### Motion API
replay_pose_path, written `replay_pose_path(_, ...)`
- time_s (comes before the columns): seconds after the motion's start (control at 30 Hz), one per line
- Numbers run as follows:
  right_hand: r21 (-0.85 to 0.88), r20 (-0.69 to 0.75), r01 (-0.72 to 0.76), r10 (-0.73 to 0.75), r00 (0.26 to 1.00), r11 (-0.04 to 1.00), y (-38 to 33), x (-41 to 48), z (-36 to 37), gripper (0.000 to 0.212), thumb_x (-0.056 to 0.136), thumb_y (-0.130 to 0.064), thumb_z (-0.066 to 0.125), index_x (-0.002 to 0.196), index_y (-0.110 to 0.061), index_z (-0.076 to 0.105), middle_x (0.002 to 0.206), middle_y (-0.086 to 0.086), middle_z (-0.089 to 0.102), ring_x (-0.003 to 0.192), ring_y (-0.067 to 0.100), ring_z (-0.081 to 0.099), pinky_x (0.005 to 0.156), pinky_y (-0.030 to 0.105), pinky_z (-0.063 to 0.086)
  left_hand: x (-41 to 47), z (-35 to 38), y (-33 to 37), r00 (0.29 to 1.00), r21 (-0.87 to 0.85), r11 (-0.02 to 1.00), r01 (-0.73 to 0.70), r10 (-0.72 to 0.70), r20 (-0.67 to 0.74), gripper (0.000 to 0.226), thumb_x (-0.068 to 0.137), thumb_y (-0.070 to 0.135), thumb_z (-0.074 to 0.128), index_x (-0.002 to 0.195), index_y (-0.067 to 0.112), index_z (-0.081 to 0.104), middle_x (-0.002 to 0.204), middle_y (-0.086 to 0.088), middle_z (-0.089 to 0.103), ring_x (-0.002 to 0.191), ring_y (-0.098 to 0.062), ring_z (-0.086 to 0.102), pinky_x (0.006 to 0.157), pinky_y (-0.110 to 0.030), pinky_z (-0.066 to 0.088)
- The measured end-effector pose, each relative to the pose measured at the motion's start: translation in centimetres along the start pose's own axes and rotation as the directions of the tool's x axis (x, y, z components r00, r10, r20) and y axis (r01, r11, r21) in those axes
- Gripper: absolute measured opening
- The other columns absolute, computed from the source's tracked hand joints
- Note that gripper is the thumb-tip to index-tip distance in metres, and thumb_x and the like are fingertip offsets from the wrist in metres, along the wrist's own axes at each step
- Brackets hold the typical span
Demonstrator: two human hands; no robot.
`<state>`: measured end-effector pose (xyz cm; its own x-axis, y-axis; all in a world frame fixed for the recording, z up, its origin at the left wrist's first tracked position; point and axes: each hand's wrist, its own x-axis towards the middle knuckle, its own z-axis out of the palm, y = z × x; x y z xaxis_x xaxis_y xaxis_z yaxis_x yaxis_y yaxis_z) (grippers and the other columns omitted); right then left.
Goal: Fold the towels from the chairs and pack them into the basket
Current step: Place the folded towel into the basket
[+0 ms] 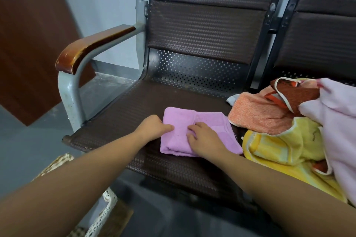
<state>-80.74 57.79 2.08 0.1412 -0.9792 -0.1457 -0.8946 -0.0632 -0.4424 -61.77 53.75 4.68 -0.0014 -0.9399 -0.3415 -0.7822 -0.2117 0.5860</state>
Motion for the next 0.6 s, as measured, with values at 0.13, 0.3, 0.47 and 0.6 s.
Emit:
replay_pose_path(0.13, 0.004, 0.074, 0.012, -0.012, 0.997, 1.000, -0.2, -1.0, 0.4, 0.051, 0.106, -0.040, 0.033, 0.153, -0.020, 0.036, 0.165, 0.012, 0.017, 0.148, 0.030, 0.025, 0.123, 0.039, 0.018, -0.3, -0.4, 0.5, 0.999, -0.117, 0.992, 0.039, -0.035, 0.040, 0.023, 0.082, 0.026, 0.068, 0.071, 0.007, 0.060, 0.066, -0.009, 0.055, 0.060, -0.021, 0.047, 0.054, -0.028, 0.034)
replay_pose_path(0.3, 0.073, -0.006, 0.023, -0.022, 1.000, 0.997, -3.5, -1.0, 2.1, 0.046, 0.105, -0.036, 0.036, 0.143, -0.013, 0.046, 0.160, 0.015, 0.018, 0.131, 0.034, 0.044, 0.113, 0.042, 0.033, -1.3, -2.6, -0.4, 0.993, -0.256, 0.962, 0.101, -0.113, -0.034, 0.012, 0.085, 0.018, 0.061, 0.079, 0.007, 0.060, 0.073, -0.013, 0.059, 0.060, -0.024, 0.052, 0.049, -0.025, 0.043)
replay_pose_path(0.47, 0.345, 0.073, -0.015, -0.011, 0.997, 0.939, -7.3, -0.7, 1.3, 0.036, 0.104, -0.028, 0.040, 0.120, -0.008, 0.065, 0.134, 0.012, 0.053, 0.114, 0.024, 0.056, 0.107, 0.035, 0.039, -2.4, -5.3, -1.4, 0.976, -0.299, 0.950, 0.096, -0.149, -0.160, 0.026, 0.085, 0.022, 0.063, 0.093, -0.003, 0.069, 0.078, -0.013, 0.065, 0.062, -0.023, 0.055, 0.051, -0.026, 0.040)
replay_pose_path(0.6, 0.780, 0.146, -0.240, 0.206, 0.968, 0.577, -6.1, 0.4, -1.8, 0.047, 0.101, -0.047, 0.046, 0.092, -0.010, 0.072, 0.098, 0.005, 0.073, 0.098, 0.024, 0.067, 0.098, 0.038, 0.050, -3.4, -4.7, 2.0, 0.975, -0.342, 0.929, -0.143, 0.072, -0.212, 0.014, 0.090, 0.025, 0.067, 0.092, 0.011, 0.068, 0.083, 0.000, 0.065, 0.074, -0.013, 0.060, 0.056, -0.024, 0.041)
